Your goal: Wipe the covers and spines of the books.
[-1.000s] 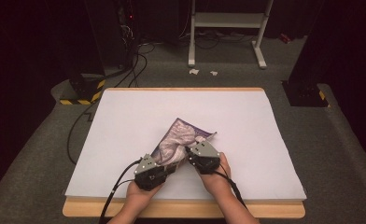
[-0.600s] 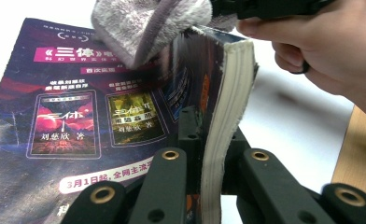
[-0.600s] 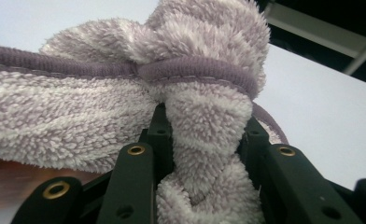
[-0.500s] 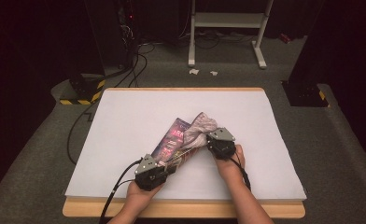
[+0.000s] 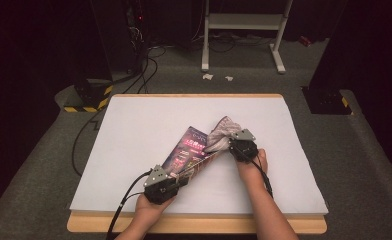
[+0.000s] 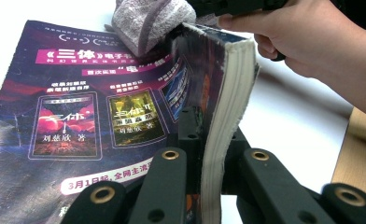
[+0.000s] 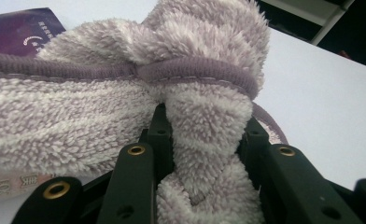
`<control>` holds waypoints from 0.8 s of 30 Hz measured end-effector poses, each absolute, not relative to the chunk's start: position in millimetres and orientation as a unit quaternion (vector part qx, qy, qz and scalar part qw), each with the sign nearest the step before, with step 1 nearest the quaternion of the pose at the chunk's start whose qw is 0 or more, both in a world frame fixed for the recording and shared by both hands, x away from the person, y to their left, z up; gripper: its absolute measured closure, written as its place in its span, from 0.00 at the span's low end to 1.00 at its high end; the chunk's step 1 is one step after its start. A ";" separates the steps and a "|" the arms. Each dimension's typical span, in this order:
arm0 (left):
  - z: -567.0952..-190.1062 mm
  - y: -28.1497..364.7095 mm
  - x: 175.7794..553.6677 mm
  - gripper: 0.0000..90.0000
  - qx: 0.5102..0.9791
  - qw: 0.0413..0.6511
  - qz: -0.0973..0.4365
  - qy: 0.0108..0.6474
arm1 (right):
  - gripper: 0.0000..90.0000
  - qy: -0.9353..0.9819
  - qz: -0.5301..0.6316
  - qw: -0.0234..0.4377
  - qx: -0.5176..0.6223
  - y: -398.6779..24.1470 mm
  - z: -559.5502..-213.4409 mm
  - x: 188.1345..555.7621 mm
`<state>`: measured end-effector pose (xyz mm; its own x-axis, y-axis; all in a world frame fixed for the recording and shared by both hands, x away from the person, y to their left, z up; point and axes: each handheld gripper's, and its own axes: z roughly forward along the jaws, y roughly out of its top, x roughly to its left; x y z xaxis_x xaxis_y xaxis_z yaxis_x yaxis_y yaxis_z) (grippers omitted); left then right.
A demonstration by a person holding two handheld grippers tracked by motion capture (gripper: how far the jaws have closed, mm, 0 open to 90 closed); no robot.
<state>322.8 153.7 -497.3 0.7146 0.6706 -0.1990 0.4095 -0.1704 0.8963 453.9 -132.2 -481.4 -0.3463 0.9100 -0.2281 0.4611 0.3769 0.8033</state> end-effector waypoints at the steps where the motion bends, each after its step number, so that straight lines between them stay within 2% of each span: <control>1: -497.2 153.9 322.9 0.93 0.755 0.536 0.121 0.358 | 0.73 0.755 0.325 0.347 0.452 -130.9 -480.2 452.0; 8: -497.2 154.1 323.0 0.93 0.755 0.536 0.121 0.358 | 0.74 0.765 0.349 0.353 0.410 -114.2 -473.4 429.8; 24: -497.9 153.5 322.6 0.93 0.756 0.534 0.123 0.357 | 0.73 0.771 0.424 0.334 0.338 -77.3 -460.8 365.8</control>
